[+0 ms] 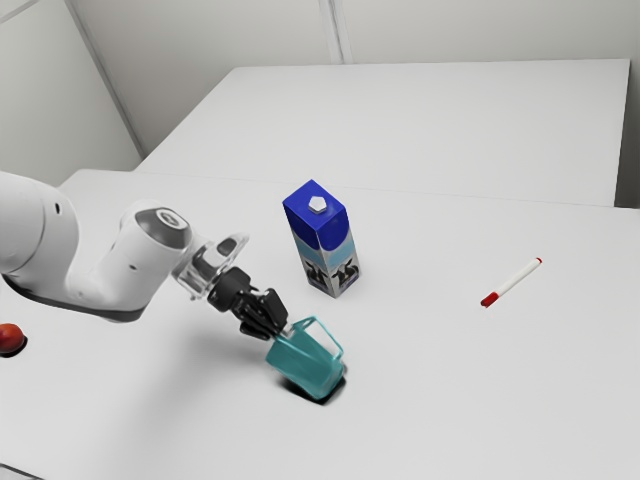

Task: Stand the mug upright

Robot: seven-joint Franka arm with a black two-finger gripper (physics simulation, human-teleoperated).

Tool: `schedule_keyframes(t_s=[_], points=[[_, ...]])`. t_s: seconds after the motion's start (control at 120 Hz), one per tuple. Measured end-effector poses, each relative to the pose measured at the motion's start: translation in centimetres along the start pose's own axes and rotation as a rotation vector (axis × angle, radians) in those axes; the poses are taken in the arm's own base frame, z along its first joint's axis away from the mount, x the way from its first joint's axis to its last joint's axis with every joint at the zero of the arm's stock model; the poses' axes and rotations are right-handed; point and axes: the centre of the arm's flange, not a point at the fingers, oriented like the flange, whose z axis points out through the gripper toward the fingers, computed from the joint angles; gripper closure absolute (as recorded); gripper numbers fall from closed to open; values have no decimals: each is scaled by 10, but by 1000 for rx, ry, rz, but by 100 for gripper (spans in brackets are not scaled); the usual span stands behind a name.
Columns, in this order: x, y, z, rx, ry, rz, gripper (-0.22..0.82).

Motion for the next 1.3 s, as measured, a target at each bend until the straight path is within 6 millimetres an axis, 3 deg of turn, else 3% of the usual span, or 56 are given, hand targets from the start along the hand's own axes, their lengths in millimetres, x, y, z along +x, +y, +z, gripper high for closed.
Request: schedule_keyframes(t_s=[0.567, 0.758, 1.033, 1.3], points=[[2, 45, -30, 98, -6, 146, 79], [6, 47, -41, 224, 6, 172, 79], [12, 36, -76, 410, 64, 180, 79], [29, 53, -102, 587, 79, 254, 79]])
